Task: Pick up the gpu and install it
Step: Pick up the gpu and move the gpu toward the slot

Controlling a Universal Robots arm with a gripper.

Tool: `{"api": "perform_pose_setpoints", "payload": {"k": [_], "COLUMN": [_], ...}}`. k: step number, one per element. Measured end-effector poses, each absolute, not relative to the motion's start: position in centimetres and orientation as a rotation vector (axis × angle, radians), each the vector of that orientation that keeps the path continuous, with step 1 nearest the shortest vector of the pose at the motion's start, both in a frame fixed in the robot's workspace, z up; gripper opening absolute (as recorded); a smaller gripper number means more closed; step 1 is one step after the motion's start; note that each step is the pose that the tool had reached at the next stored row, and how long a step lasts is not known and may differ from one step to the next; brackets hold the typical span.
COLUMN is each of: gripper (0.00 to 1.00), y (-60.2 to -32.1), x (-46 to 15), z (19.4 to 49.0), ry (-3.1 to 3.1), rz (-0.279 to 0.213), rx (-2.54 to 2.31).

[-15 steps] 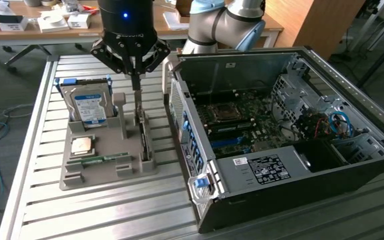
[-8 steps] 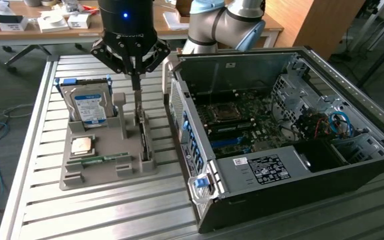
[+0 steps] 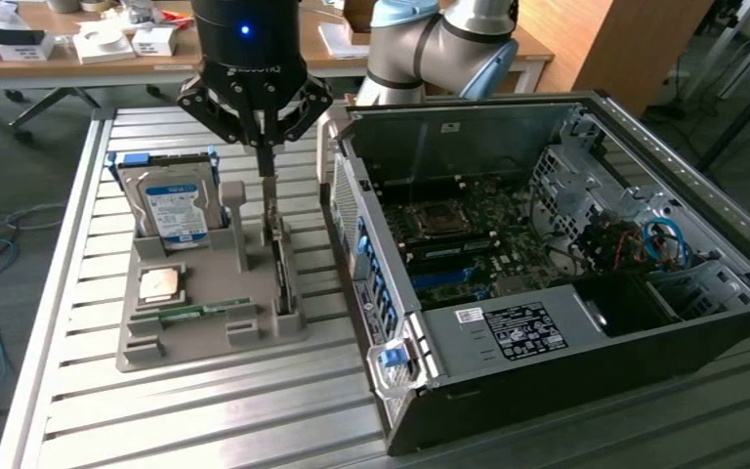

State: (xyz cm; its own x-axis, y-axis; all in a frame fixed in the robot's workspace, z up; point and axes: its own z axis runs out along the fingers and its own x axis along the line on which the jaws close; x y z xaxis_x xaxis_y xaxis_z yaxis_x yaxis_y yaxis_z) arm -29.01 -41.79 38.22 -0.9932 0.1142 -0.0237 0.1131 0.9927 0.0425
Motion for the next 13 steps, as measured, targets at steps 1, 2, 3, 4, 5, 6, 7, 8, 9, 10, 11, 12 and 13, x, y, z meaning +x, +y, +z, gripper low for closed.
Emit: {"api": "perform_pose_setpoints", "payload": {"k": [1, 2, 3, 4, 5, 6, 7, 8, 9, 10, 11, 12, 13], "gripper": [0.17, 0.23, 0.23, 0.29, 0.29, 0.36, 0.36, 0.36, 0.36, 0.36, 0.36, 0.36, 0.36], "y": [-41.79, -41.79, -41.78, -41.79, -41.79, -41.79, -41.79, -41.79, -41.79, -41.79, -41.79, -41.79, -41.79], "x": [-29.01, -29.01, -29.01, -29.01, -29.01, -29.01, -29.01, -29.01, -29.01, -29.01, -29.01, -29.01, -29.01], "z": [38.21, 38.22, 38.22, 38.22, 38.22, 38.22, 38.22, 38.21, 38.14, 38.01, 37.83, 37.66, 37.48], "ry": [3.11, 3.11, 3.11, 3.11, 3.11, 3.11, 3.11, 3.11, 3.11, 3.109, 3.109, 3.108, 3.108], "rz": [0.064, 0.064, 0.064, 0.064, 0.064, 0.064, 0.064, 0.064, 0.064, 0.064, 0.064, 0.064, 0.064], "rx": [0.177, 0.177, 0.177, 0.177, 0.177, 0.177, 0.177, 0.177, 0.177, 0.177, 0.177, 0.177, 0.177]}}
